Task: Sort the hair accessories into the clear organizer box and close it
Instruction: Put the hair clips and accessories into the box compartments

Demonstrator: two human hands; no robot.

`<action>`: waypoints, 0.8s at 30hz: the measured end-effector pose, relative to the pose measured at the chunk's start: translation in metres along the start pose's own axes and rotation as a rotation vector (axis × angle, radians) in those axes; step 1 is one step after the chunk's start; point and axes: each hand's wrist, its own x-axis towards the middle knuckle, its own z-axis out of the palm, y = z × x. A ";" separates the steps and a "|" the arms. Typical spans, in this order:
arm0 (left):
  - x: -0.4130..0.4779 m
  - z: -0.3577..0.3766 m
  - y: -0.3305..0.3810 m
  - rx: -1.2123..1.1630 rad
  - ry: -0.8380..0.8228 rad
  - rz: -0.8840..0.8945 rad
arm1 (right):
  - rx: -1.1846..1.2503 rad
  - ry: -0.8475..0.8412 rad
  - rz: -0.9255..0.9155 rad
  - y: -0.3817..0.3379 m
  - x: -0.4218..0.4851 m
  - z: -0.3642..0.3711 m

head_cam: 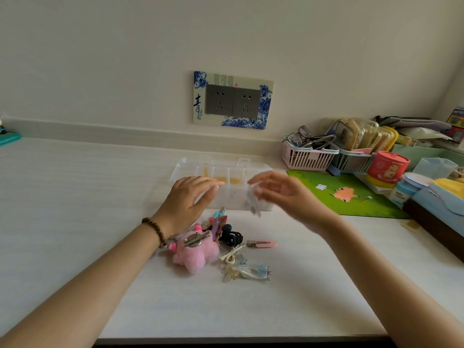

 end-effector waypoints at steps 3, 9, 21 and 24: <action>0.001 0.001 -0.002 -0.002 0.000 -0.004 | -0.018 0.243 -0.002 -0.004 0.035 -0.006; 0.000 0.001 -0.003 0.004 -0.011 -0.005 | -0.159 0.324 0.071 0.014 0.087 0.003; 0.001 0.001 -0.004 0.003 -0.022 -0.008 | -0.404 0.141 -0.082 -0.004 0.034 0.012; 0.000 0.000 -0.001 0.008 -0.014 0.008 | -0.379 -0.068 -0.015 -0.005 -0.004 0.014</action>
